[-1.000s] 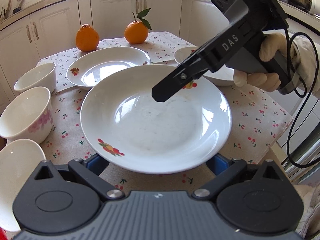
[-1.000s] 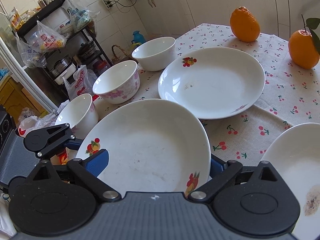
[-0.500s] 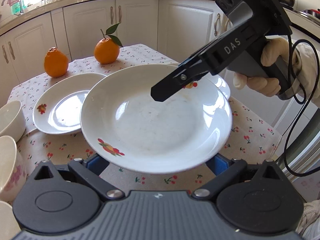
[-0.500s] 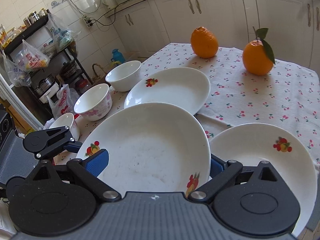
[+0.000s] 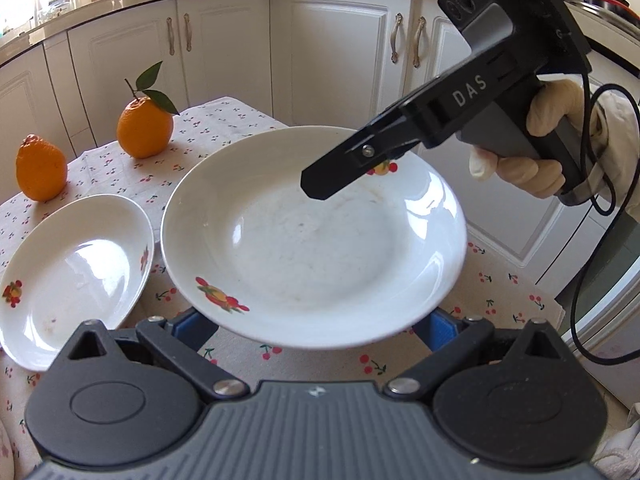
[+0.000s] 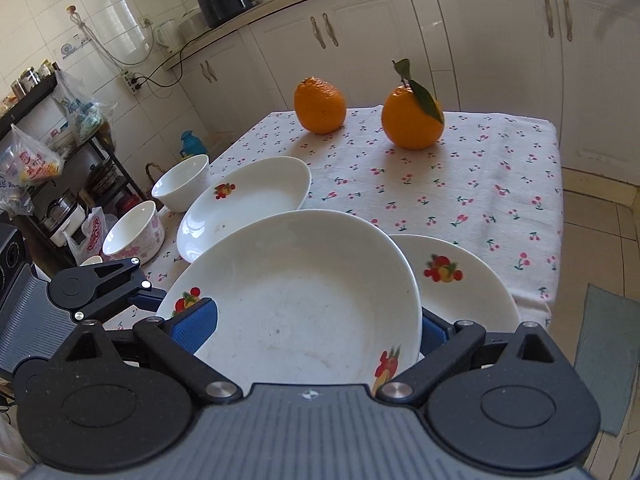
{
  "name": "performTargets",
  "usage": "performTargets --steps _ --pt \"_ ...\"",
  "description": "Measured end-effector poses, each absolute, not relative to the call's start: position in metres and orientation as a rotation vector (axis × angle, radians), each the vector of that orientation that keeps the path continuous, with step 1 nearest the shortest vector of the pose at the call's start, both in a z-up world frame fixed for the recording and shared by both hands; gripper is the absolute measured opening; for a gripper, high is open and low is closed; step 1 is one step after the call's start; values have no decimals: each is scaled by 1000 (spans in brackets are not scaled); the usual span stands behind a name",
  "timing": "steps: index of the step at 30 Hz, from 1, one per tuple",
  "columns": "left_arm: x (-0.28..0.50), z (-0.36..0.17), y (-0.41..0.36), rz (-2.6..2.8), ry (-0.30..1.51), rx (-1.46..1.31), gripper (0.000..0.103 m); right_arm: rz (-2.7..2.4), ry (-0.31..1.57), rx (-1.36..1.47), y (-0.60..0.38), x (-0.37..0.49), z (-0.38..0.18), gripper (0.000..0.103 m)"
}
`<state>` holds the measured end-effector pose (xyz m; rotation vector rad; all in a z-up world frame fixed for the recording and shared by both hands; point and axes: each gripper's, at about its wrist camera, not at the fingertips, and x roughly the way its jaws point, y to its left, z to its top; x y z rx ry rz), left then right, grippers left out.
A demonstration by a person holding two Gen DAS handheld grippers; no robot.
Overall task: Organize plates and bowls
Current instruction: 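Lift the large plate with the right tool and carry it toward the stained plate, then lower the large plate onto the stained plate and open the right tool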
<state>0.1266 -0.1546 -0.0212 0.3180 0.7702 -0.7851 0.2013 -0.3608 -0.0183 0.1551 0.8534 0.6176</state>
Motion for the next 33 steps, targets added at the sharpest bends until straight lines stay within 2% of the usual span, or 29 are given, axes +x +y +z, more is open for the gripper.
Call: performTargets --steps 33 --pt "153 -36 -187 -800 799 329 102 508 868 226 -401 196 -36 102"
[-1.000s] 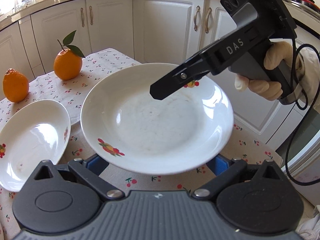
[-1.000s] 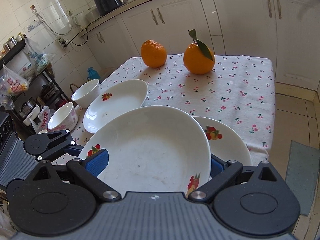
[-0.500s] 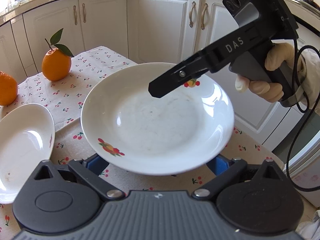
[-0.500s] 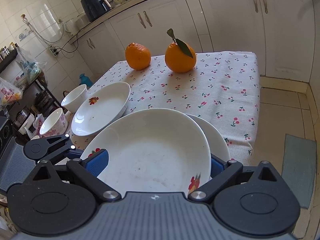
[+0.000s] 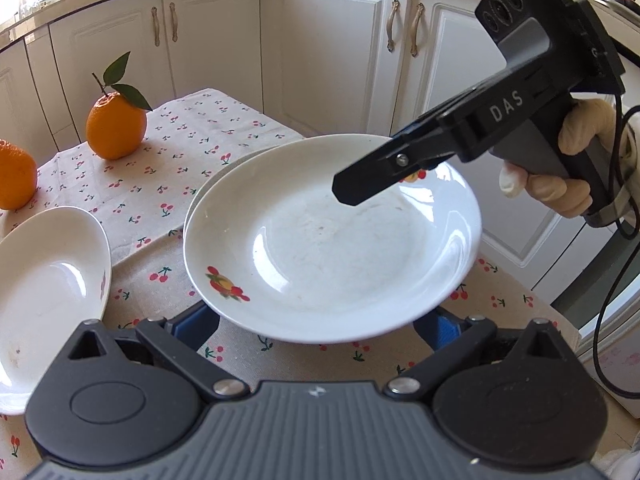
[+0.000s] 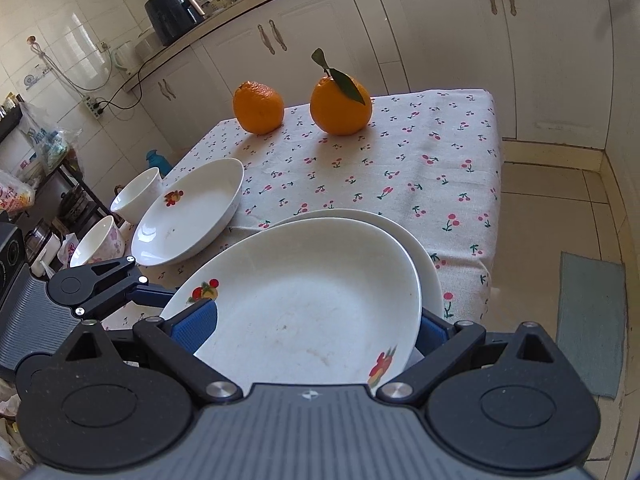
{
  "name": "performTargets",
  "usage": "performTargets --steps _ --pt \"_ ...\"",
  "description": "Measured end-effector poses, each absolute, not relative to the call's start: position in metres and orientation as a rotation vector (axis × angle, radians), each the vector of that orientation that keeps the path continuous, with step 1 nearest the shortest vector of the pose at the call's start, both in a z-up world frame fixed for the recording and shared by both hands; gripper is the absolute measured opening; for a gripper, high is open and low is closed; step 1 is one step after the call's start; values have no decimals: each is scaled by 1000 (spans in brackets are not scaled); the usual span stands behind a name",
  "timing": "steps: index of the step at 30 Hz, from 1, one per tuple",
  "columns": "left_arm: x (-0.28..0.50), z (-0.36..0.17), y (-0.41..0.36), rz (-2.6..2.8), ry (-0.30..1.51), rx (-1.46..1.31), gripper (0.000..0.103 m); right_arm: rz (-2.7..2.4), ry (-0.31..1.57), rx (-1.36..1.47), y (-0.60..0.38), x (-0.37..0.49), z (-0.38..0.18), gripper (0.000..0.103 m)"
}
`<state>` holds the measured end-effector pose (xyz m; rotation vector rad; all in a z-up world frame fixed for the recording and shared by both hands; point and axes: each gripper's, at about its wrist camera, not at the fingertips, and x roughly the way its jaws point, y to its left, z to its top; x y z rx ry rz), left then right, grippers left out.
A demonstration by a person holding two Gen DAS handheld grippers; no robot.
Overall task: Organize plates and bowls
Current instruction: 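Lower the large plate onto the stained plate and open the right tool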
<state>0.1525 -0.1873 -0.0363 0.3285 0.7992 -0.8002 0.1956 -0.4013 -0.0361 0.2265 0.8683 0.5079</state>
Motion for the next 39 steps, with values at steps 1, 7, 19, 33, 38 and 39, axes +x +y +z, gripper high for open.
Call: performTargets --steps 1,7,19,33,38,39 --pt "153 -37 -187 -801 800 325 102 504 869 228 -402 195 -36 102" --pt "152 -37 -185 -799 788 318 102 474 870 225 -404 190 -32 102" --pt "141 -30 -175 -741 739 328 102 402 908 197 -394 185 -29 103" --pt "134 -11 -130 -618 706 260 102 276 949 193 -384 184 -26 103" --pt "131 -12 -118 -595 708 245 102 252 946 162 -380 178 -24 103" --pt "131 -13 -115 -592 712 240 102 261 937 155 -379 176 -21 103"
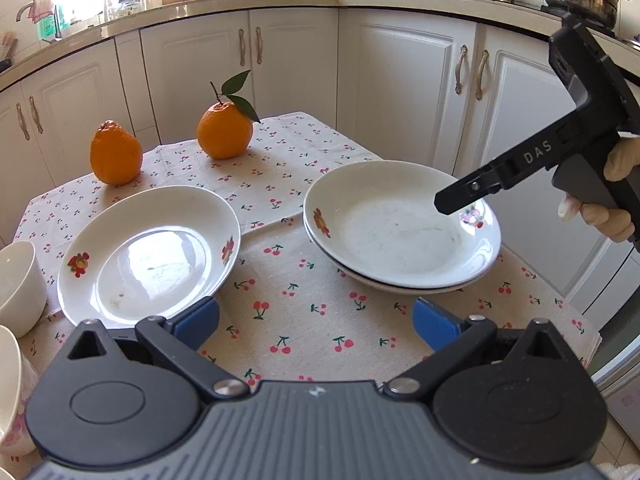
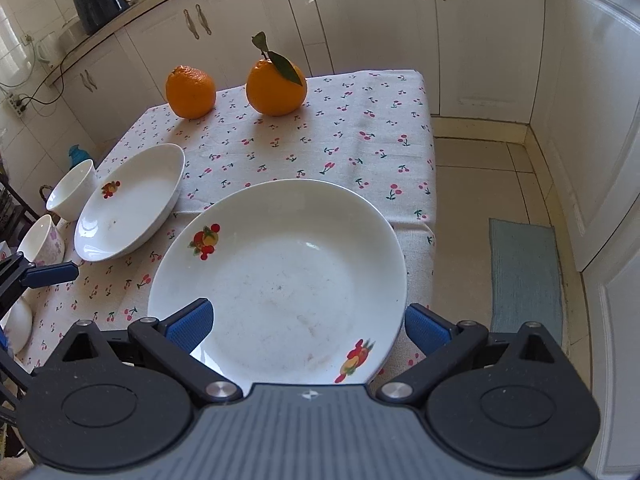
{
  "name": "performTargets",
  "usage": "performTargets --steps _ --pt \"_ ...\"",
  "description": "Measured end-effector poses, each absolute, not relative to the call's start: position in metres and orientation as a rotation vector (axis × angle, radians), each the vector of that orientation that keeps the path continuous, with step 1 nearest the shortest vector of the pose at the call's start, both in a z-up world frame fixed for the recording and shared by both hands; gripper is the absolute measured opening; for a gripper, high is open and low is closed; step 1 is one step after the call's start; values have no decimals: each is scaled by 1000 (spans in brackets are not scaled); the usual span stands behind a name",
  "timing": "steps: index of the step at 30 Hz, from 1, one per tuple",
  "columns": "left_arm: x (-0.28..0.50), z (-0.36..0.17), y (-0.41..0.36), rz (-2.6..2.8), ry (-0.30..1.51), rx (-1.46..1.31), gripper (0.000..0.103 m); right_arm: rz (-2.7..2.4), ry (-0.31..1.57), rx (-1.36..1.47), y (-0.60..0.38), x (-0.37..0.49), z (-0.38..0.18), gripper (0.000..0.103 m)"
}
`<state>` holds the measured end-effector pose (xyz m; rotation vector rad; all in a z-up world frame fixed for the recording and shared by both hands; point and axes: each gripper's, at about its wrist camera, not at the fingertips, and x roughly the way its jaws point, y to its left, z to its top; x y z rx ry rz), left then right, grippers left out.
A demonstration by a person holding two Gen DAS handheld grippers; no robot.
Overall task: Organize plates and bowls
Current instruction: 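Lower the large plate onto the stained plate and open the right tool, then move the right tool toward the next plate near the oranges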
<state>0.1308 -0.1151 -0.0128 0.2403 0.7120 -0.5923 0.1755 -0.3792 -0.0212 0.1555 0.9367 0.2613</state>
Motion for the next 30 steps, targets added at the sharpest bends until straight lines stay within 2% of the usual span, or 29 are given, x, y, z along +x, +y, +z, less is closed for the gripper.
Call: performTargets --steps 16,30 --pt "156 -41 -63 -282 741 108 102 379 806 -24 -316 157 19 103" --pt "181 -63 -65 -189 769 97 103 527 793 -109 -268 204 22 103"
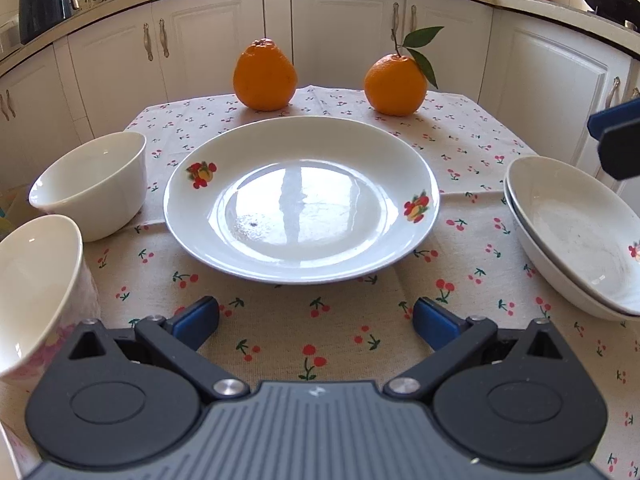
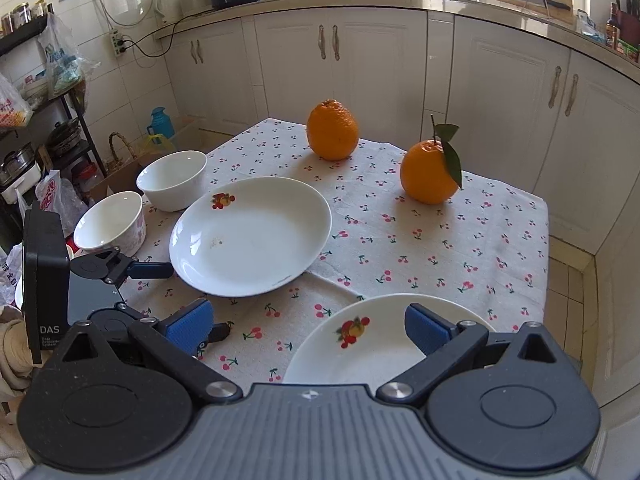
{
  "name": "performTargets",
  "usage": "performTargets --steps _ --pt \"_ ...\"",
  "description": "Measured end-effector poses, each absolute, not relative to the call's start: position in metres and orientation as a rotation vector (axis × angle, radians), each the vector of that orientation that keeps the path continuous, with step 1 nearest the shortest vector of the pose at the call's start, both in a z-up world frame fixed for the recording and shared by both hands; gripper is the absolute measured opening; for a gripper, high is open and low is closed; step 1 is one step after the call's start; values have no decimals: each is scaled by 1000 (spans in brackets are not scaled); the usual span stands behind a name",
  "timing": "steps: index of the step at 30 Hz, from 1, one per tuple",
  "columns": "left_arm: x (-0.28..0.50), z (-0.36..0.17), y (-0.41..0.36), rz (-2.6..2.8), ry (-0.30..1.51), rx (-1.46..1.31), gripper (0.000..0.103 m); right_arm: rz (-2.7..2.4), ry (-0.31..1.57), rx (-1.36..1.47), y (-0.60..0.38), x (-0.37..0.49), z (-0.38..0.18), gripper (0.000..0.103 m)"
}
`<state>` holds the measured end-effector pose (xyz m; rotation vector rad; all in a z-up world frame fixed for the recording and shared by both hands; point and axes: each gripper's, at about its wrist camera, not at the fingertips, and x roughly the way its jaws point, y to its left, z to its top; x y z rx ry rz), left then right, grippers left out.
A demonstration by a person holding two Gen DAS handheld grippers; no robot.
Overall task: Organize plates and bowls
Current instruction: 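Move the right tool toward the next plate near the oranges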
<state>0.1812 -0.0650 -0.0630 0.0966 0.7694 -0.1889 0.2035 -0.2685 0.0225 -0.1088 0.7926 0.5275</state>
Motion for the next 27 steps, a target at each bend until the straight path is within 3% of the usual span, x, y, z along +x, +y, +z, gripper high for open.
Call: performTargets --steps 15,27 --pt "193 -66 -67 -142 729 74 103 712 818 -157 -223 288 17 103" --pt "197 -67 -67 -134 727 72 103 845 909 -241 -175 365 -20 103"
